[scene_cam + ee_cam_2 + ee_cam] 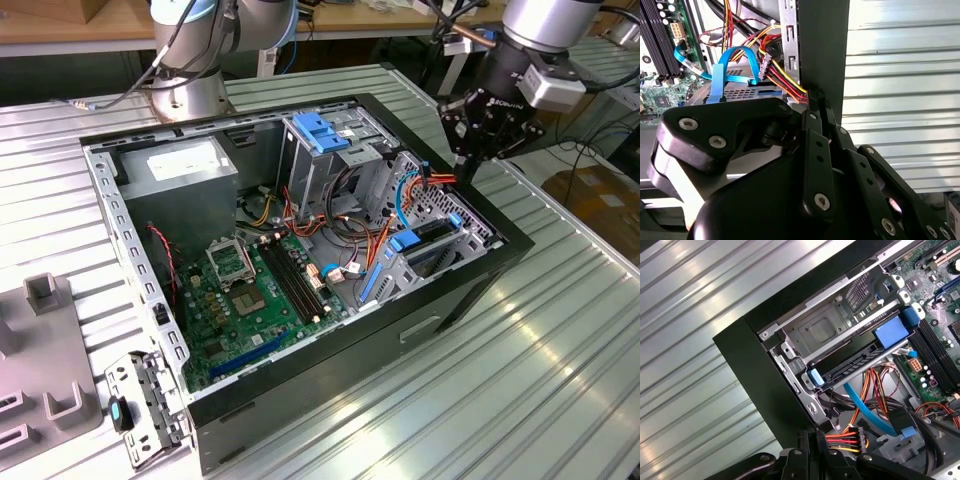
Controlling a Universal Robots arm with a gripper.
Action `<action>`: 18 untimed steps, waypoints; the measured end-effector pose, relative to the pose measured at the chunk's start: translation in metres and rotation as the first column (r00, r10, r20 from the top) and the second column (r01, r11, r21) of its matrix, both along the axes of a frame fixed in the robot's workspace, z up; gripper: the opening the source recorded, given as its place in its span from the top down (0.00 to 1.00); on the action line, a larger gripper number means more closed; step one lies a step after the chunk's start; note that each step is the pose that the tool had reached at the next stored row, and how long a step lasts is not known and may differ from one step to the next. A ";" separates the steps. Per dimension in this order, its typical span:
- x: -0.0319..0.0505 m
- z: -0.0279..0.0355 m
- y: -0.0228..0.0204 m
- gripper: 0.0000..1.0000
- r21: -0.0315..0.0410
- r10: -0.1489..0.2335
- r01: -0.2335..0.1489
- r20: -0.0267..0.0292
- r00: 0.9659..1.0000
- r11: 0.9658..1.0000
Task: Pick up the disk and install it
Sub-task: 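Insert the first disk wire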
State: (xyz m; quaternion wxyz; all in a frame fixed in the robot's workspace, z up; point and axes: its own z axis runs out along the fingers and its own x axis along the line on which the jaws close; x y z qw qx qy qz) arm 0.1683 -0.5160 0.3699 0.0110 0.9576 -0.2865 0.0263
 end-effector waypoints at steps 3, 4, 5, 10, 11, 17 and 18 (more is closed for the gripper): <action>-0.0001 -0.0002 0.0000 0.83 0.000 -0.032 0.032 0.000 0.999 0.999; -0.0001 -0.0002 0.0000 0.83 0.000 -0.044 0.044 0.000 0.999 0.999; -0.0001 -0.0002 0.0000 0.83 0.000 -0.054 0.054 0.000 0.999 0.999; -0.0069 -0.0002 -0.0005 0.83 0.000 -0.071 0.071 0.000 0.997 0.997; -0.0093 -0.0002 -0.0007 0.83 0.000 -0.072 0.072 0.000 0.997 0.997; -0.0100 -0.0003 -0.0007 0.83 0.000 -0.142 0.142 0.000 0.990 0.990; -0.0100 -0.0003 -0.0007 0.83 0.000 -0.160 0.160 0.000 0.987 0.987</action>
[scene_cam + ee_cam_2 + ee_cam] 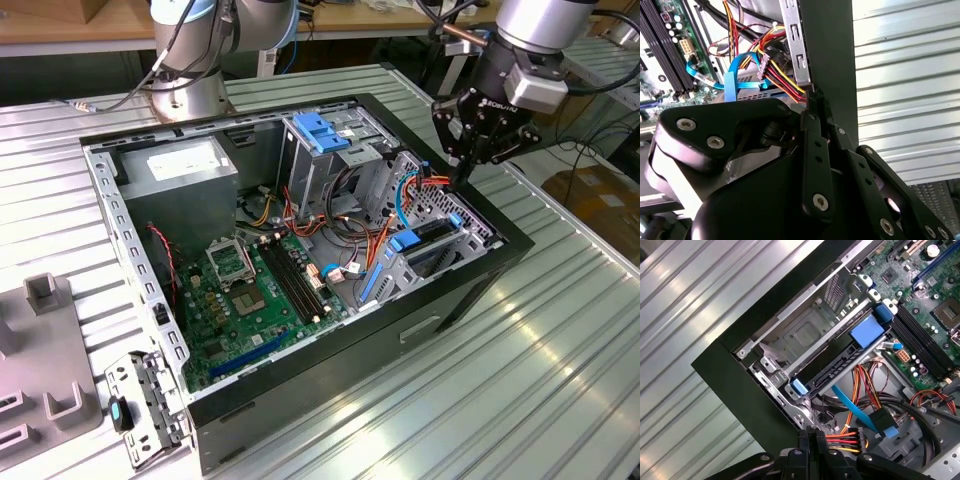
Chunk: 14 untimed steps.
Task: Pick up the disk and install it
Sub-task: 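Insert the first disk wire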
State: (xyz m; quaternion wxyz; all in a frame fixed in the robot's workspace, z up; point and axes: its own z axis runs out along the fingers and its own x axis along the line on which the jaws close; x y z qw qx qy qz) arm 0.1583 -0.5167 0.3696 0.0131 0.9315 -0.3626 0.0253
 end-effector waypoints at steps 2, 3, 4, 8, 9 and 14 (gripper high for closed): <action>-0.0001 0.0000 0.0000 0.83 0.000 -0.026 0.026 0.000 1.000 1.000; -0.0002 0.0000 0.0000 0.83 0.000 -0.039 0.039 0.000 0.999 0.999; -0.0004 0.0000 0.0000 0.83 0.000 -0.054 0.054 0.000 0.999 0.999; -0.0056 0.0000 0.0000 0.83 0.000 -0.069 0.069 0.000 0.998 0.998; -0.0076 0.0000 0.0000 0.83 0.000 -0.069 0.069 0.000 0.998 0.998; -0.0119 0.0000 -0.0001 0.83 0.000 -0.125 0.125 0.000 0.992 0.992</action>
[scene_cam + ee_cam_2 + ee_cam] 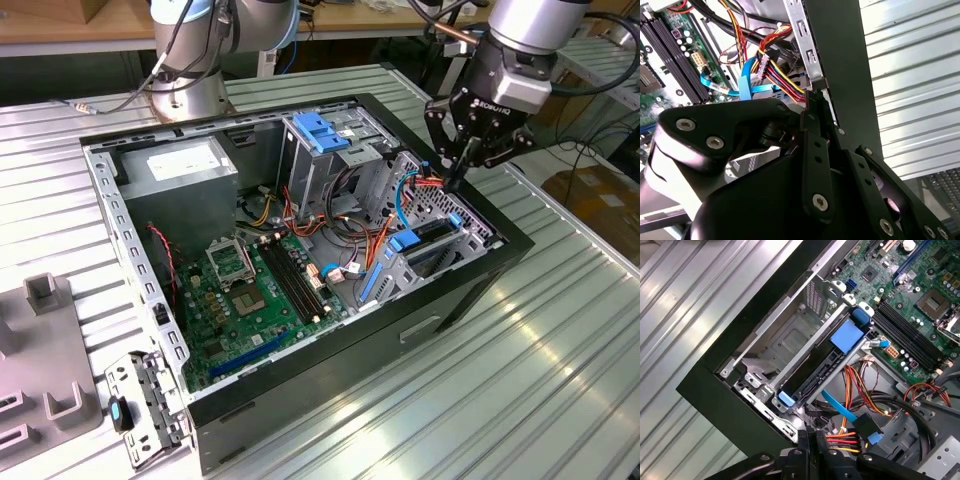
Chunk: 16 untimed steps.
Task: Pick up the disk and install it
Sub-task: 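Insert the first disk wire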
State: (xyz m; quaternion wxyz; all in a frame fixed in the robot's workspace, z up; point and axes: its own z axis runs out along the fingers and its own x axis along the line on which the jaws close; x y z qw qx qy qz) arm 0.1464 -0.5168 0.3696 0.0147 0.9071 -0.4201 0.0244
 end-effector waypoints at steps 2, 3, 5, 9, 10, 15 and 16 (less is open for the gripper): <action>-0.0001 -0.0001 0.0000 0.83 0.000 -0.032 0.032 0.000 1.000 1.000; -0.0001 0.0000 0.0000 0.83 0.000 -0.044 0.044 0.000 0.999 0.999; -0.0001 -0.0001 0.0000 0.83 0.000 -0.089 0.089 0.000 0.996 0.996; -0.0004 -0.0002 0.0000 0.83 0.000 -0.141 0.141 0.000 0.990 0.990; -0.0006 -0.0002 0.0000 0.83 0.000 -0.158 0.158 0.000 0.987 0.987; -0.0026 -0.0003 -0.0002 0.83 0.000 -0.197 0.197 0.000 0.980 0.980; -0.0027 -0.0004 -0.0002 0.83 0.000 -0.200 0.200 0.000 0.980 0.980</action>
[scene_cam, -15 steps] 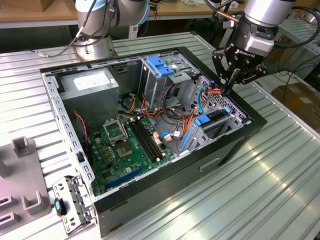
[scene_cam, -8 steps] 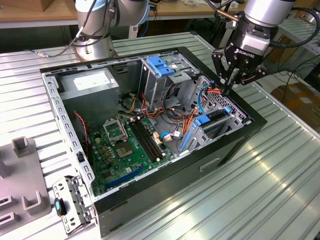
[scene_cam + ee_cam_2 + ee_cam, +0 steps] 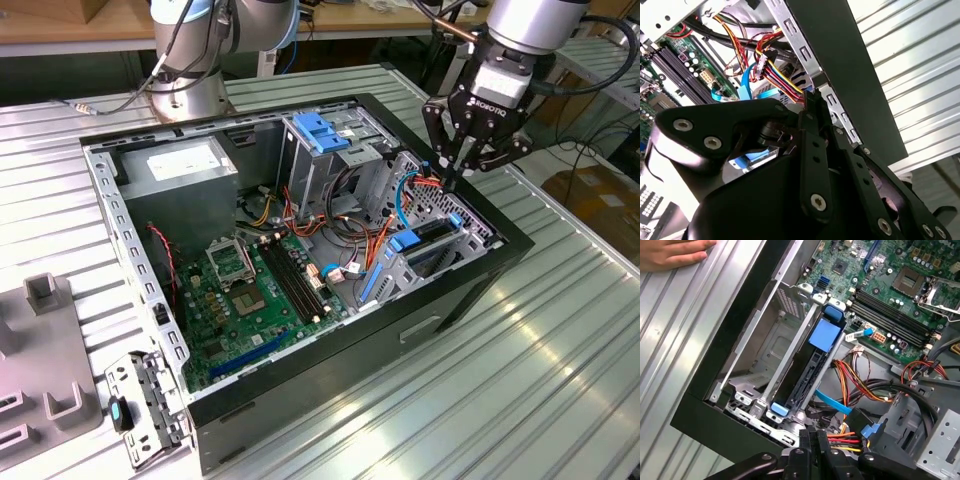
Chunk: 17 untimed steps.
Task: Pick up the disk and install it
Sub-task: 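Insert the first disk wire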
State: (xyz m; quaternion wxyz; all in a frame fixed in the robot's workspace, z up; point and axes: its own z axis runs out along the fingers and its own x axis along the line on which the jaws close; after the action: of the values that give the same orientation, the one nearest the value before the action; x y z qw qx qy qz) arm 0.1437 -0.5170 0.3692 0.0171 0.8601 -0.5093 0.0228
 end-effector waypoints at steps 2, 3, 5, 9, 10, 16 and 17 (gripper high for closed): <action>-0.0001 -0.0003 0.0000 0.83 0.000 -0.033 0.033 0.000 0.999 0.999; -0.0001 -0.0004 0.0000 0.83 0.000 -0.052 0.052 0.000 0.999 0.999; -0.0001 -0.0006 0.0000 0.83 0.000 -0.092 0.092 0.000 0.996 0.996; -0.0001 -0.0011 0.0000 0.83 0.000 -0.167 0.167 0.000 0.986 0.986; -0.0001 -0.0012 0.0000 0.83 0.000 -0.194 0.194 0.000 0.981 0.981; -0.0001 -0.0016 0.0000 0.83 0.000 -0.326 0.326 0.000 0.945 0.945; -0.0001 -0.0017 0.0000 0.83 0.000 -0.342 0.342 0.000 0.940 0.940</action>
State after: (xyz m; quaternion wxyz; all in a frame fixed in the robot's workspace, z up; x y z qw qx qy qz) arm 0.1436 -0.5170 0.3675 0.0208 0.7587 -0.6508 0.0195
